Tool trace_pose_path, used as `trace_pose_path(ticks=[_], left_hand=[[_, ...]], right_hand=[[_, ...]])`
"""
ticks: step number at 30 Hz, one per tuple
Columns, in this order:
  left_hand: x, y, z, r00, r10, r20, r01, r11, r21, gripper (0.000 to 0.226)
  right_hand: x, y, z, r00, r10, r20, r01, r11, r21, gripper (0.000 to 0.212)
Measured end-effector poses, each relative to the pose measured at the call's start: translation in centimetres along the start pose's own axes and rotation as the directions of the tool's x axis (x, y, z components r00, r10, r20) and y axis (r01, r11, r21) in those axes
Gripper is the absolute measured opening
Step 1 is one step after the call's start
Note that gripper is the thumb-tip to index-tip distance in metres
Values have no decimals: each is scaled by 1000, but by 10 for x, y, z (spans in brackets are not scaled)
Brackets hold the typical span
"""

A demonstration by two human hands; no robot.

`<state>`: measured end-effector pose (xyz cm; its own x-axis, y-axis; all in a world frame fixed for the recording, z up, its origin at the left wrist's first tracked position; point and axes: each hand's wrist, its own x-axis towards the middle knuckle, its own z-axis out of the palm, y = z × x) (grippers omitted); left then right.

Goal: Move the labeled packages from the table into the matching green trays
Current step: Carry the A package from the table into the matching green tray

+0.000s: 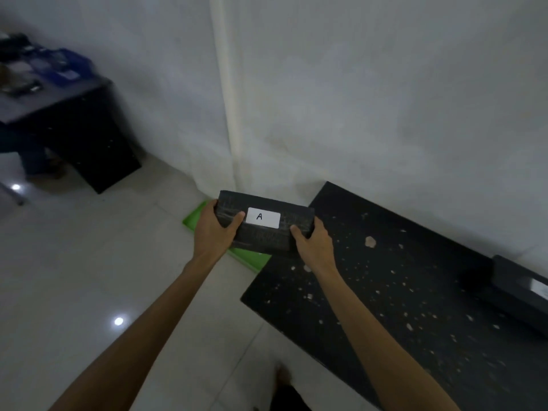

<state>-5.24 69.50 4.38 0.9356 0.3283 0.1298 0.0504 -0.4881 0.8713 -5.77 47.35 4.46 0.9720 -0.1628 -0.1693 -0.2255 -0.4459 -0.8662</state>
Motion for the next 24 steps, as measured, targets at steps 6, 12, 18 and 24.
trace_pose_path(ticks=[6, 12, 18, 24], left_hand=[[62, -71, -26, 997, -72, 35, 68, 993, 100, 50], [147, -136, -26, 980, -188, 67, 166, 953, 255, 81], [222, -181, -5, 950, -285, 126, 222, 903, 368, 86], [291, -221, 37, 911, -322, 258, 190, 882, 431, 77]], right_hand=[[53, -4, 95, 991, 104, 81, -101, 994, -38, 57], [118, -11, 182, 982, 171, 85, -169, 985, -29, 60], [171, -6, 240, 957, 288, 25, -287, 957, -53, 53], [227, 15, 288, 887, 458, -58, -460, 888, -27, 50]])
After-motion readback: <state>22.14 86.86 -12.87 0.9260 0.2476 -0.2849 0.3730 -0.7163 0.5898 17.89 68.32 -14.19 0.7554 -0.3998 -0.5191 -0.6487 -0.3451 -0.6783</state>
